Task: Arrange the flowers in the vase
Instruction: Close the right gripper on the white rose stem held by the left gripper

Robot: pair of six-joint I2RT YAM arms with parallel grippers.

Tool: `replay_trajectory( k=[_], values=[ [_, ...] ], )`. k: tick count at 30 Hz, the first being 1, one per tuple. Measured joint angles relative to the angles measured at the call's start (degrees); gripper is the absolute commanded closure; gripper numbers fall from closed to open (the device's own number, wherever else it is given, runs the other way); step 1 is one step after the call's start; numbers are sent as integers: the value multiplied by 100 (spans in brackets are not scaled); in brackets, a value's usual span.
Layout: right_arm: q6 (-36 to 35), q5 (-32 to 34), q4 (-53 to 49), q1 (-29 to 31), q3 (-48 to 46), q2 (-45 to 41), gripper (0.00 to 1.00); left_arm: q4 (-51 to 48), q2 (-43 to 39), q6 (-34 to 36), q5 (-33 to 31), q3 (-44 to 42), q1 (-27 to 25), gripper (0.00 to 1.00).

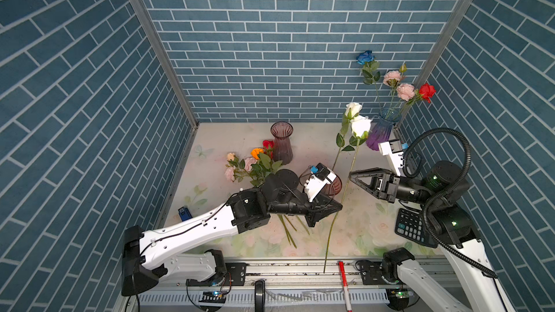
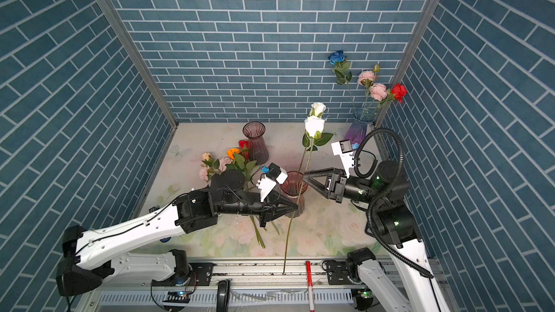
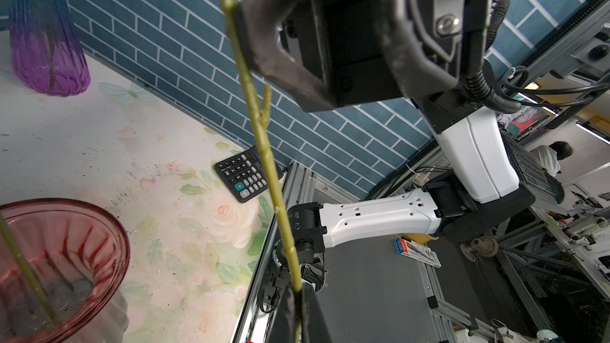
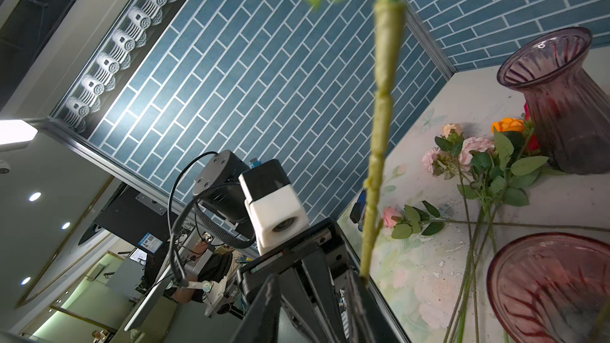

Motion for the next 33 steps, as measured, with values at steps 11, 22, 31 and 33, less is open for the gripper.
replay_trajectory(
  k=[11,22,31,33],
  values=[
    [-96,197,-52,28,0,-37,67,-33,17,26,-170,2,-162,99],
    [-184,363,-367,28,-37,-275,68,-522,-328,179,-925,4,-192,99],
    [-170,450,-345,28,-59,-229,68,-470,-339,175,-863,22,-197,99],
    [-155,448,-273,28,-61,-181,68,-468,-221,175,-774,39,-208,99]
  ],
)
